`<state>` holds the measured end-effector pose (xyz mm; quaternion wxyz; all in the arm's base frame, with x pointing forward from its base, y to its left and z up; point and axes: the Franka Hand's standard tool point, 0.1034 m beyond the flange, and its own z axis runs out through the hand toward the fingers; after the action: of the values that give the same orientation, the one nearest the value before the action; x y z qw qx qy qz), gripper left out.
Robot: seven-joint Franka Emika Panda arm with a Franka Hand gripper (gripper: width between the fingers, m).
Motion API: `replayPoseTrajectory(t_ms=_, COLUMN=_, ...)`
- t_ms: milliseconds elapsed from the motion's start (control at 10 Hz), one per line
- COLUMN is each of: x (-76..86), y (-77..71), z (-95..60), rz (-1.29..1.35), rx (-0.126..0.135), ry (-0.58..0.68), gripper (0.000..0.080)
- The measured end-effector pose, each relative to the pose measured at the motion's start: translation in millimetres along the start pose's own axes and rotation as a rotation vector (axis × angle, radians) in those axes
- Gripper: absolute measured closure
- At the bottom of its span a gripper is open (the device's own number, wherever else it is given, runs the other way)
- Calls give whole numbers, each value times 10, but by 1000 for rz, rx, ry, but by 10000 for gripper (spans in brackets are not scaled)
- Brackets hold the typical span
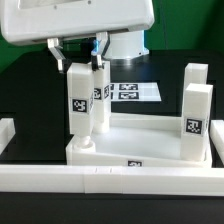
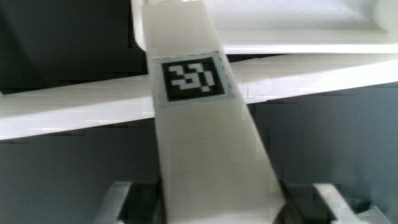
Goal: Assemble desk
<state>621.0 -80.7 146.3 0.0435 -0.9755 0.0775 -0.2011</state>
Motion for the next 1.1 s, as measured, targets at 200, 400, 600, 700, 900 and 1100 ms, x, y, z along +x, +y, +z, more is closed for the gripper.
replayPoseTrajectory(t_ms=200, x=33, y=-9, z=16, rz=-10, rx=-4, ry=1, gripper=499)
replayPoseTrajectory(t_ms=400, x=58, y=-25, z=27, rz=-21, rx=-6, ry=2, gripper=499)
replayPoseTrajectory(t_ms=600, x=55, y=-15, z=28, rz=-26, rx=-8, ry=0, gripper=499)
replayPoseTrajectory(t_ms=700, x=55, y=-15, z=28, rz=-26, rx=-8, ry=0, gripper=499)
replayPoseTrajectory(t_ms=900, x=74, y=-14, z=18, rz=-28, rx=-12, ry=9, gripper=499)
replayPoseTrajectory(t_ms=1100, x=85, y=-54, z=29, rz=-47, rx=-13, ry=9, gripper=499)
